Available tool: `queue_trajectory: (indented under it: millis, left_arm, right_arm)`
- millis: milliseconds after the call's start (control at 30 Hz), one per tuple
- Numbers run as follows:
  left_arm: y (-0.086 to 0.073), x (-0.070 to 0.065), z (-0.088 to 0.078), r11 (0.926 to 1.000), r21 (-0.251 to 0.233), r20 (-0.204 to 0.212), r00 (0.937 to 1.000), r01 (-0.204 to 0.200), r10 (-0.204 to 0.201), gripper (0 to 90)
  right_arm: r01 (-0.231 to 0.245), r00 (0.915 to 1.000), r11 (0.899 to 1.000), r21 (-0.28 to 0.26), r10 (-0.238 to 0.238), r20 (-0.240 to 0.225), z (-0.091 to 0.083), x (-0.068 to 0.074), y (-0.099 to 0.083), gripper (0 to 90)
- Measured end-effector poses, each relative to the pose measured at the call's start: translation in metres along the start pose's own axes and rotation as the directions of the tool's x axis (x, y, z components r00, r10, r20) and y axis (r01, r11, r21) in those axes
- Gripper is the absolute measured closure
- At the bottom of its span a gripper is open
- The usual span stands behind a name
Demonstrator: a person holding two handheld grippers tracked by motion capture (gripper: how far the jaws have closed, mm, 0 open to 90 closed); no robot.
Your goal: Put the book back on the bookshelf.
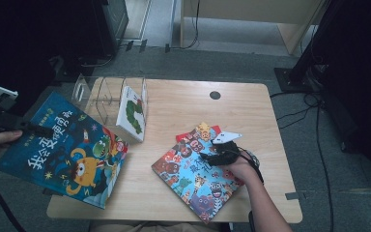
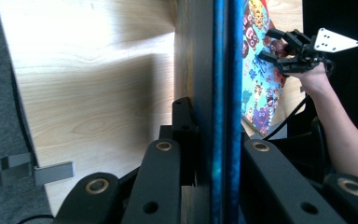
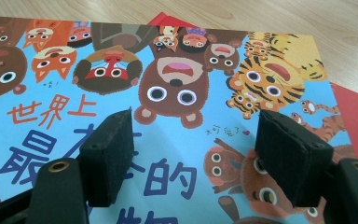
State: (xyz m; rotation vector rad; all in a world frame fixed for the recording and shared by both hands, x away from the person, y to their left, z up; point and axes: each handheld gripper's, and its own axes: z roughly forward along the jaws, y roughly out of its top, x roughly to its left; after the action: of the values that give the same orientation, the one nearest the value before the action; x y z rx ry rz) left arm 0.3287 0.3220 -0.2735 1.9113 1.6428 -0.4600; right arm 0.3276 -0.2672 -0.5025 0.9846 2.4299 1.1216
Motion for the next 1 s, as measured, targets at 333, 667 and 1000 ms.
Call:
queue_trajectory:
  millis: [333, 667, 1000]
  left_arm:
    - [0.006, 0.017, -0.014, 0.9980, -0.043, -0.014, 0.9988, 0.046, -0.047, 82.8]
    - [0.021, 0.029, -0.025, 0.9945, -0.078, -0.042, 0.9964, 0.071, -0.074, 82.9]
    - [0.035, 0.033, -0.034, 0.9914, -0.097, -0.073, 0.9928, 0.088, -0.096, 82.8]
  right_arm:
    - [-0.004, 1.0000, 1.000, 0.002, 0.004, 0.000, 0.000, 0.000, 0.000, 28.6]
    - [-0.004, 1.0000, 1.000, 0.001, 0.004, 0.000, 0.000, 0.000, 0.000, 28.8]
    - [-0.004, 1.0000, 1.000, 0.001, 0.004, 0.001, 0.000, 0.000, 0.000, 29.3]
